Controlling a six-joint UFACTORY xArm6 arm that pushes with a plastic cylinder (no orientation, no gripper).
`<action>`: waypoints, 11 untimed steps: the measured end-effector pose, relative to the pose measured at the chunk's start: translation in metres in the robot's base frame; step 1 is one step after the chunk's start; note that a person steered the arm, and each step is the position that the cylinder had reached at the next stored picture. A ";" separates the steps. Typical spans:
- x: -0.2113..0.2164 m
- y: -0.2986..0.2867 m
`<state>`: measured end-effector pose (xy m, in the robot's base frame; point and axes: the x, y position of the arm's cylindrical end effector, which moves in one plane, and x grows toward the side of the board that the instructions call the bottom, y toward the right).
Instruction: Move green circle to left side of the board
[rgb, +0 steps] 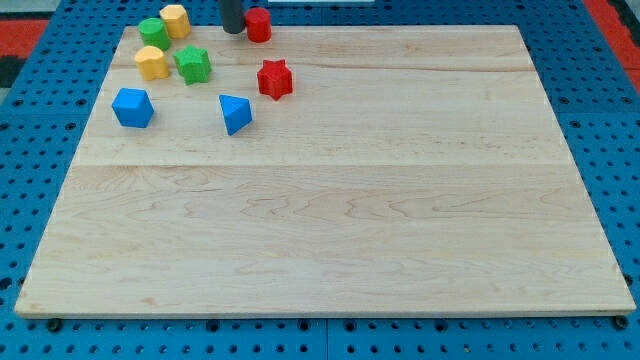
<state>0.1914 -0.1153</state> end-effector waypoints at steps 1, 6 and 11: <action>0.000 0.027; 0.029 -0.065; 0.000 -0.129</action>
